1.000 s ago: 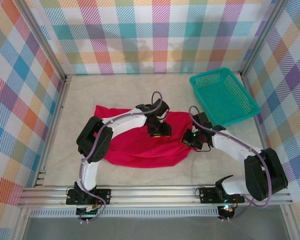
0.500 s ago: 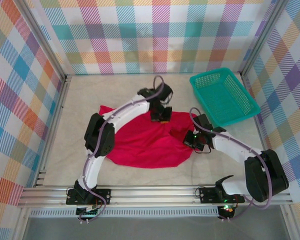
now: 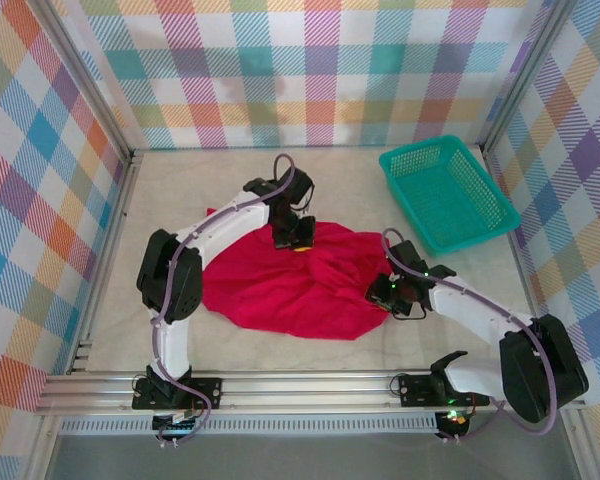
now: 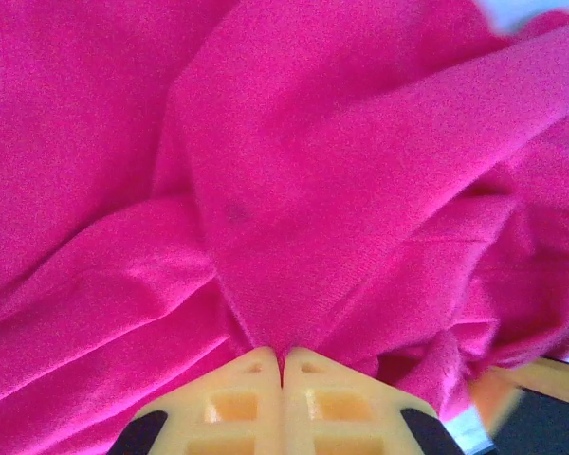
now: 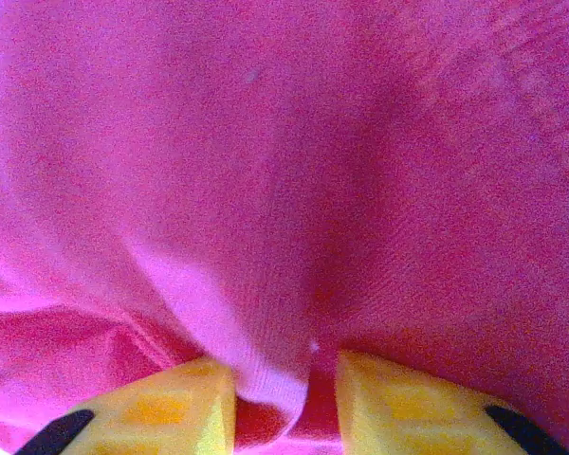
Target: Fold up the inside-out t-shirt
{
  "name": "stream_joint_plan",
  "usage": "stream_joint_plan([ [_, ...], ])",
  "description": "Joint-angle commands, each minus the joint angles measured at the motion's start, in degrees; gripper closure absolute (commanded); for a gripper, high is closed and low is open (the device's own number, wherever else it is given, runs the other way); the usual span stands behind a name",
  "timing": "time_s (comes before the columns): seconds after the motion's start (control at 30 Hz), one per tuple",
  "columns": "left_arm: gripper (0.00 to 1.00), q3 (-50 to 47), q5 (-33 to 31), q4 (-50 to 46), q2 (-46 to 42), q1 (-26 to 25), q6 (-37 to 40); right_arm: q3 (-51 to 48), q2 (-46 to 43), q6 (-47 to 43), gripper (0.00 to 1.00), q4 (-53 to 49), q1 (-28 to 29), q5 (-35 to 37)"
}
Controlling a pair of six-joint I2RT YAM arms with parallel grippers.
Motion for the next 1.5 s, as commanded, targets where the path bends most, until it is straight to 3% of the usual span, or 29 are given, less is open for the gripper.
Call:
stream_joint_plan([
  [0.0,1.0,-4.8,0.8,4.2,-4.0,0.2,-1.2,6.8,-2.2,0.0,0.58,-5.5,2.1,1.9],
  [0.13,1.0,-8.4,0.0,5.4,-4.9,0.1,-1.2,11.4,1.9,-0.3,0.61,-2.1,2.9,0.4],
  [0.47,1.0,-10.2,-0.8,5.6,-5.7,0.3,-1.0,23.2,26.9,-0.2,0.59,6.8,3.9,-6.9],
  [0.5,1.0,-10.0,-0.8,5.5,-5.9,0.4,-1.0,23.4,28.1,0.5,0.63,7.5,3.9,-7.0],
  [0.53,1.0,-9.9,-0.9,5.4,-6.1,0.4,-0.9,23.5,28.6,0.9,0.72,8.0,3.9,-6.8],
  [0.57,1.0,-9.8,-0.9,5.3,-6.3,0.6,-0.9,23.7,28.5,1.3,0.88,8.0,3.9,-6.5],
  [0.6,1.0,-9.7,-1.0,5.3,-6.5,0.8,-0.8,24.5,27.7,1.2,0.99,7.1,4.0,-5.9],
  [0.77,1.0,-8.8,-1.6,4.9,-6.6,3.4,-0.4,32.7,18.8,-3.2,1.0,-3.5,3.9,-2.1],
  [0.9,1.0,-8.3,-2.2,6.2,-6.6,4.4,-1.3,34.1,8.4,-4.5,1.0,-6.0,4.0,-2.3],
  [1.0,1.0,-9.3,-1.0,8.4,-6.8,4.3,-2.6,27.2,0.6,-3.3,1.0,-3.8,4.3,-3.0],
  [1.13,1.0,-11.8,-0.7,11.1,-6.4,4.2,-3.7,8.3,-10.1,0.5,1.0,6.9,4.5,-1.9],
  [1.23,1.0,-12.1,-0.4,10.8,-5.1,4.2,-3.2,-1.4,-14.4,2.2,1.0,9.2,4.2,0.7],
  [1.4,1.0,-12.3,-2.3,9.6,-6.1,3.6,-1.8,-5.0,-15.1,1.9,1.0,7.2,3.7,4.3],
  [1.43,0.96,-12.1,-3.0,9.0,-6.7,3.2,-1.3,-4.7,-14.6,1.8,1.0,7.4,3.7,3.9],
  [1.47,0.83,-11.9,-4.4,8.1,-7.4,2.5,-0.8,-4.1,-13.9,1.7,1.0,7.7,3.7,3.1],
])
